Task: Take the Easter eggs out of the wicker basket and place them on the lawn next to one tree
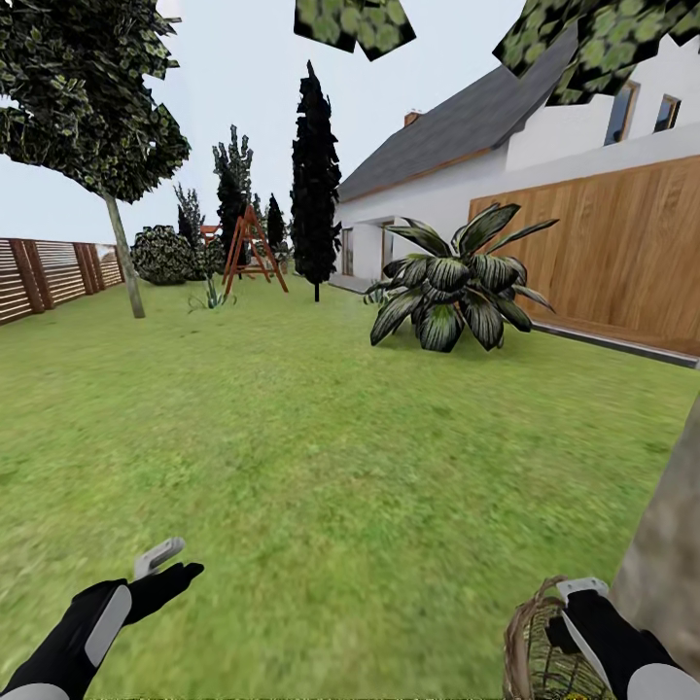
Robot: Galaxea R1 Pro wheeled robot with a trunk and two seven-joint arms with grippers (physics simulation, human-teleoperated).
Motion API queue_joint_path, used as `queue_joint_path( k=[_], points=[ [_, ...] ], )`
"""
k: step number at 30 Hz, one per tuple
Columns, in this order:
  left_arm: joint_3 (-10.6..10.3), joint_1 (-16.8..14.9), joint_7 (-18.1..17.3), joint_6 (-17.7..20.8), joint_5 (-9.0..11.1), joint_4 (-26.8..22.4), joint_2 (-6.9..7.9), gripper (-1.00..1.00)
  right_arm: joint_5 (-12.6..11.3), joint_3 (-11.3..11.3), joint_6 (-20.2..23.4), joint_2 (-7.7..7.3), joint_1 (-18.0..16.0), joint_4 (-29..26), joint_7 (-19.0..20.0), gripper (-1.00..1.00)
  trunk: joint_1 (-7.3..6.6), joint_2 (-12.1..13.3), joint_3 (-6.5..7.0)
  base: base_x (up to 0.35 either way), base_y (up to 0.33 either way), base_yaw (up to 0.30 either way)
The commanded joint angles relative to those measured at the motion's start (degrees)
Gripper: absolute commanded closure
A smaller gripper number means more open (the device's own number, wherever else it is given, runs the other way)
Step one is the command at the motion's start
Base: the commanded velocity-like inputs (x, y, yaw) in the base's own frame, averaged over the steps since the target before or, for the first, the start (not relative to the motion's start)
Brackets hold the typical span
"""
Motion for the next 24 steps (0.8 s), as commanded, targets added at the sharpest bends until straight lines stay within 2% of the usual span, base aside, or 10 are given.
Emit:
queue_joint_path(
  k=[1,11,16,24],
  points=[
    [0.2,0.0,-0.2,0.4,0.1,0.0,-0.03,-1.0,0.4,0.1,0.4,-0.03,0.0,-0.1,0.1,-1.0,0.22,-0.4,-0.25,0.0,0.0,0.0],
    [0.1,0.0,-0.2,0.2,0.1,1.3,-0.04,-1.0,0.4,0.1,0.3,-0.51,0.0,-0.1,0.1,-1.0,2.41,-4.5,-2.04,0.0,0.0,0.0],
    [0.0,0.0,-0.2,-3.0,0.1,1.9,-0.06,-1.0,0.4,0.1,0.3,-0.76,0.0,-0.1,0.2,-1.0,3.51,-6.5,-2.94,0.0,0.0,0.0],
    [0.0,0.0,-0.2,-3.4,0.2,2.0,-0.65,-1.0,0.4,0.1,0.3,-0.74,0.0,-0.1,0.2,-1.0,5.27,-9.7,-4.38,0.0,0.0,0.0]
  ],
)
